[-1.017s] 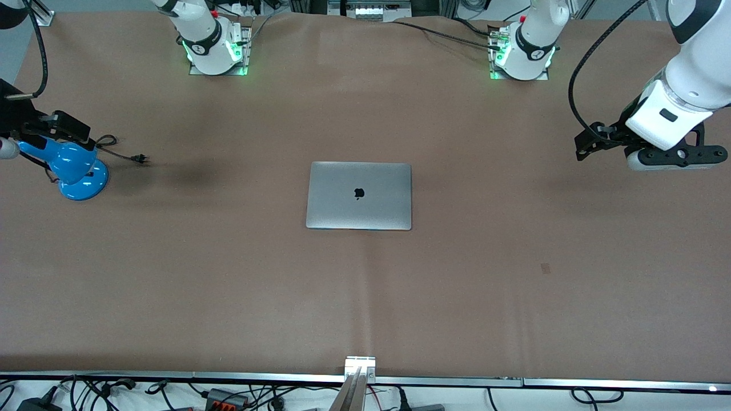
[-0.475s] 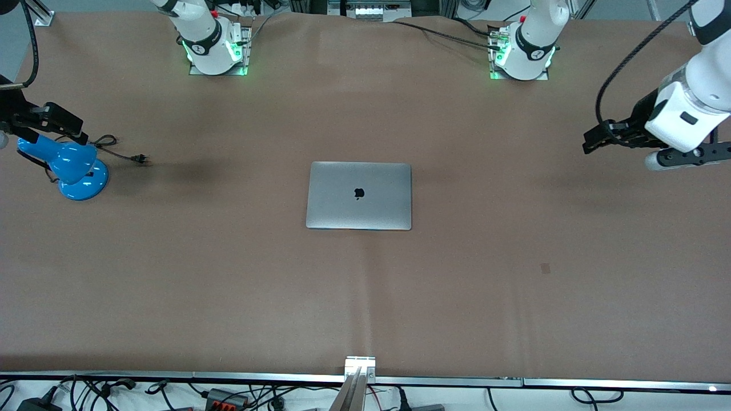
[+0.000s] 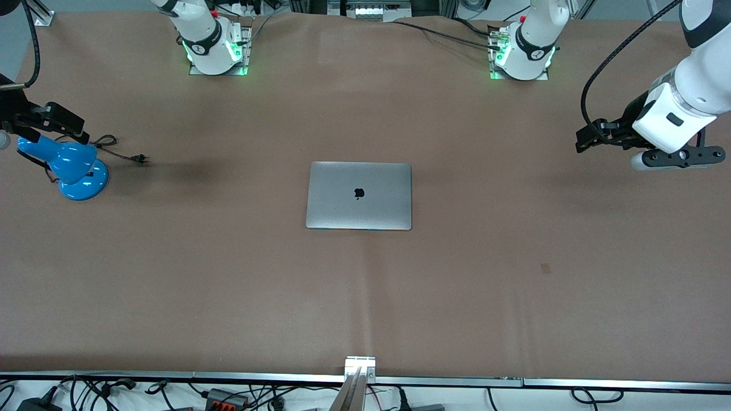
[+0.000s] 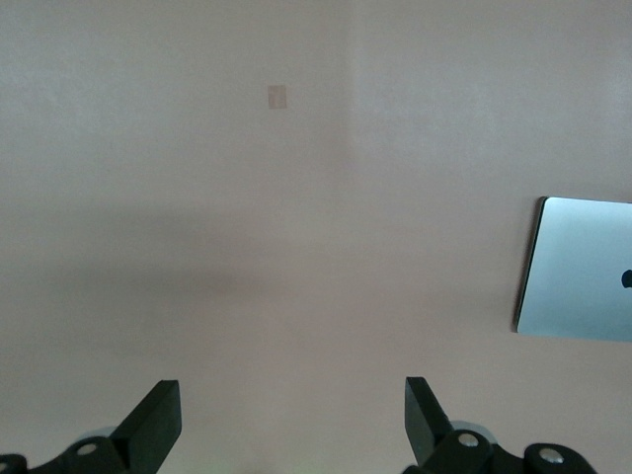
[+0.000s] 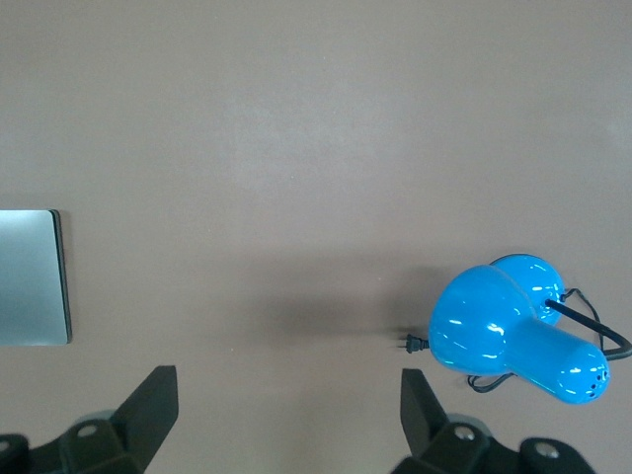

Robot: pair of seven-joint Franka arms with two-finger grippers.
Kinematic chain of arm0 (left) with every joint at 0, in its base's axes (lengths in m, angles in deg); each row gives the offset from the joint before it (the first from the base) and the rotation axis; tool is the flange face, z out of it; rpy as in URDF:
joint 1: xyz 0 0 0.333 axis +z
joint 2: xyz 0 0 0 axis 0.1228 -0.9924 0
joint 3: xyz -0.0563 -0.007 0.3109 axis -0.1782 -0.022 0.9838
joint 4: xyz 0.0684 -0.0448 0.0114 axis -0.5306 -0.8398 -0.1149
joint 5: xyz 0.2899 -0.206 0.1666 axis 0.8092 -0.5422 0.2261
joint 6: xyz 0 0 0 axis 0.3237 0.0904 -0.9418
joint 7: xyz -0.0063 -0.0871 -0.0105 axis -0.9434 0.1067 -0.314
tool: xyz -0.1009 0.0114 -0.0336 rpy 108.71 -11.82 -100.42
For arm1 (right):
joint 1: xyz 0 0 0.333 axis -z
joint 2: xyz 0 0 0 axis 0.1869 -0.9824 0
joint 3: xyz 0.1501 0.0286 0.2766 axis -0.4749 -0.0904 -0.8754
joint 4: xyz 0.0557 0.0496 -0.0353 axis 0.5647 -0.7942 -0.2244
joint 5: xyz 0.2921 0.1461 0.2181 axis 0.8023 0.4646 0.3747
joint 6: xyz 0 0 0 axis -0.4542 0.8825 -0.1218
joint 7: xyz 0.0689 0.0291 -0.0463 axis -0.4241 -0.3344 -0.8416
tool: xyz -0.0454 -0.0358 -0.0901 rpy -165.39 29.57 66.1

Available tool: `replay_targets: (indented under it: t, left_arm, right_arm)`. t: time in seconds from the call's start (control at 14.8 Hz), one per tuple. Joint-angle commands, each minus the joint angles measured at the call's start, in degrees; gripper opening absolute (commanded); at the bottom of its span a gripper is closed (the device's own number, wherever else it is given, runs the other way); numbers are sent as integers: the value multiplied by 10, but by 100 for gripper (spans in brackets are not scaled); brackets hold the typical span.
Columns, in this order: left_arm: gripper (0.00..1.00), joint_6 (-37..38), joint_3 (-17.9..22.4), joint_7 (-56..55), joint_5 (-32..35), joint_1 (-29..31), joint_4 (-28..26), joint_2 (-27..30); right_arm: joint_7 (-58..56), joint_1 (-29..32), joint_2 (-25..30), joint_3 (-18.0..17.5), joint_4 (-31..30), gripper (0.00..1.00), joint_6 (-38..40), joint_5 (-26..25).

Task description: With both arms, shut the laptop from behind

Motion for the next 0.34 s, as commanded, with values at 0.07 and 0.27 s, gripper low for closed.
replay_targets:
  t: [0.07,0.27]
  left_arm:
    - [100,13,0,2,-1,4,19,-8]
    - [100,13,0,3,-1,4,19,-9]
  right_arm:
    - [-2,1,12,-3,-10,100,2,-5]
    - [-2,1,12,-3,-10,100,3,-5]
